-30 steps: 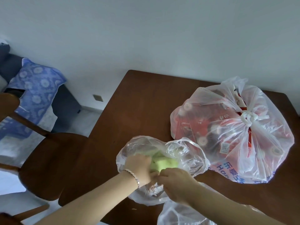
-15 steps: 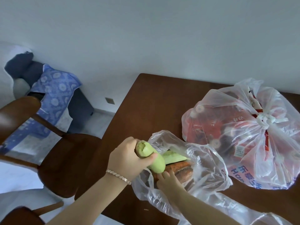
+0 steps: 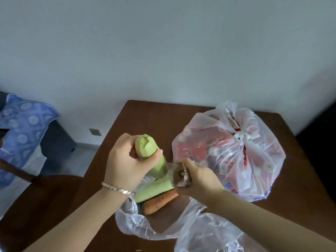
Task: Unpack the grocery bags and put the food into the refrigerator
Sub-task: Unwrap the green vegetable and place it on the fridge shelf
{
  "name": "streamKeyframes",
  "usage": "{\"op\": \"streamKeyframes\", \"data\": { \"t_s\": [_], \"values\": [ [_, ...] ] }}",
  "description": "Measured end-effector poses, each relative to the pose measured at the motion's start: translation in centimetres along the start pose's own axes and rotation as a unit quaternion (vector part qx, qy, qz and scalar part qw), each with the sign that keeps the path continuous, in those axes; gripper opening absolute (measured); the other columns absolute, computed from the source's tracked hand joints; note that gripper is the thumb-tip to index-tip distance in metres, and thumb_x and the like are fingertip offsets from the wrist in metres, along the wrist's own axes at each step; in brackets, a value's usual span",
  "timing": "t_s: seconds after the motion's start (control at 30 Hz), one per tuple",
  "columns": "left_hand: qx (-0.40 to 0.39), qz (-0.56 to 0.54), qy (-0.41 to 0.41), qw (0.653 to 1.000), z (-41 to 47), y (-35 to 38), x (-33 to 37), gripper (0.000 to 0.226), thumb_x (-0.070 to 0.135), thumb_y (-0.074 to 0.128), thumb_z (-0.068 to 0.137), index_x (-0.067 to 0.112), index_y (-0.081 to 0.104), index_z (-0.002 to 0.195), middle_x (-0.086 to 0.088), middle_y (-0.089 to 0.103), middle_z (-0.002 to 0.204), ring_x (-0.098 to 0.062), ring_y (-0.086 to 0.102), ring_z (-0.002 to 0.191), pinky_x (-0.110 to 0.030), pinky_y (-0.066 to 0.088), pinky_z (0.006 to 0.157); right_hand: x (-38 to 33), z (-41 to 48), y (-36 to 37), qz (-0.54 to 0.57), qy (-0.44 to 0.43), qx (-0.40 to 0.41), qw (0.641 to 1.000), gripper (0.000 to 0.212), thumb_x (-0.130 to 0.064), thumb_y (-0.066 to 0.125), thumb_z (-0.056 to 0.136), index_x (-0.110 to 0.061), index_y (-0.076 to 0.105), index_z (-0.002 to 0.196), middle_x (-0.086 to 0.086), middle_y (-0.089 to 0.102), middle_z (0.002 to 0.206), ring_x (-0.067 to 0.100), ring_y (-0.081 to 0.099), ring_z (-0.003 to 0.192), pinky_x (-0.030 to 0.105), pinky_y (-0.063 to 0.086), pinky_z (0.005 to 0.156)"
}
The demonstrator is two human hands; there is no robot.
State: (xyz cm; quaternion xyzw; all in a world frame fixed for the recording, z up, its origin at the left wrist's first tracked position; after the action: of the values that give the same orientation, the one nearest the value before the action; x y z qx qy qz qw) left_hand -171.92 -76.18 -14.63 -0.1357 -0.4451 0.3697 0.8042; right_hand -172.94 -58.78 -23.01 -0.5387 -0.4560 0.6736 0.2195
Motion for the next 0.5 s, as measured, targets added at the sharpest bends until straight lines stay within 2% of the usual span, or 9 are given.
{"op": "streamKeyframes", "data": {
  "t_s": [0.03,0.1,0.17,0.23,0.3,0.4,0.5],
  "values": [
    [-0.008,-0.017,0.016,1.000,0.8,0.2,0.8,0.037,0.048,0.062,0.063,0.013,0.063,0.073,0.006,0.054,0.072,0.008,0.049,0.066,0.004,0.037,0.067,-0.2,-0.4,-2.0,0.033,0.014,0.033,0.999,0.049,-0.032,0.074,0.071,-0.021,0.054,0.114,-0.007,0.068,0.094,0.016,0.064,0.085,0.028,0.050,0.073],
    [-0.036,-0.064,0.049,0.996,2.4,1.0,2.7,0.023,0.050,0.062,0.062,0.030,0.056,0.073,0.009,0.051,0.074,0.006,0.051,0.070,0.002,0.038,0.068,0.1,-1.5,-6.3,0.084,0.064,0.114,0.988,0.041,-0.026,0.078,0.067,-0.022,0.058,0.102,-0.015,0.065,0.081,0.009,0.063,0.077,0.025,0.051,0.071],
    [-0.075,-0.126,0.082,0.986,4.0,2.3,5.3,0.021,0.050,0.062,0.062,0.047,0.046,0.075,0.015,0.047,0.081,0.003,0.053,0.078,0.001,0.037,0.071,0.9,-3.4,-9.9,0.113,0.116,0.191,0.968,0.038,-0.023,0.080,0.064,-0.028,0.057,0.094,-0.021,0.061,0.076,0.003,0.061,0.075,0.015,0.048,0.067],
    [-0.124,-0.185,0.110,0.969,4.9,4.0,8.4,0.021,0.050,0.062,0.061,0.047,0.046,0.073,0.018,0.051,0.075,0.010,0.054,0.075,0.003,0.036,0.068,1.8,-6.2,-13.1,0.125,0.158,0.275,0.940,0.039,-0.022,0.081,0.062,-0.035,0.054,0.087,-0.020,0.061,0.077,-0.002,0.059,0.076,0.005,0.044,0.065],
    [-0.192,-0.219,0.147,0.945,4.9,6.1,11.8,0.021,0.053,0.062,0.061,0.042,0.044,0.066,0.017,0.057,0.061,0.011,0.054,0.064,0.002,0.036,0.059,2.8,-10.0,-15.6,0.116,0.196,0.346,0.910,0.037,-0.022,0.082,0.062,-0.031,0.057,0.088,-0.020,0.062,0.078,-0.006,0.059,0.079,0.005,0.045,0.066],
    [-0.276,-0.259,0.199,0.904,3.1,9.1,17.9,0.023,0.058,0.064,0.061,0.043,0.049,0.068,0.022,0.061,0.067,0.004,0.057,0.063,-0.006,0.042,0.062,4.0,-17.5,-18.4,0.099,0.266,0.426,0.859,0.036,-0.023,0.082,0.063,-0.028,0.060,0.090,-0.018,0.065,0.079,-0.008,0.061,0.078,0.008,0.048,0.064],
    [-0.371,-0.362,0.173,0.838,-1.1,11.9,24.7,0.030,0.056,0.061,0.060,0.031,0.054,0.075,0.008,0.065,0.074,-0.002,0.058,0.065,-0.011,0.044,0.061,4.3,-26.8,-20.0,0.079,0.331,0.499,0.797,0.032,-0.020,0.082,0.065,-0.028,0.059,0.085,-0.016,0.066,0.076,-0.006,0.062,0.073,0.007,0.047,0.061]
  ]
}}
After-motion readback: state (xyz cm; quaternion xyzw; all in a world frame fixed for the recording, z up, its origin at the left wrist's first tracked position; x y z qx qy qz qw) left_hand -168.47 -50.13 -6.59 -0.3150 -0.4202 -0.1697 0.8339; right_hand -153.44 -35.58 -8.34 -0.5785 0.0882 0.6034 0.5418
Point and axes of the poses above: each hand's wrist, its own z-axis towards the middle knuckle, its own y-axis out of the palm, x = y × z, the point moved 6 cm from there along z, towards the middle knuckle
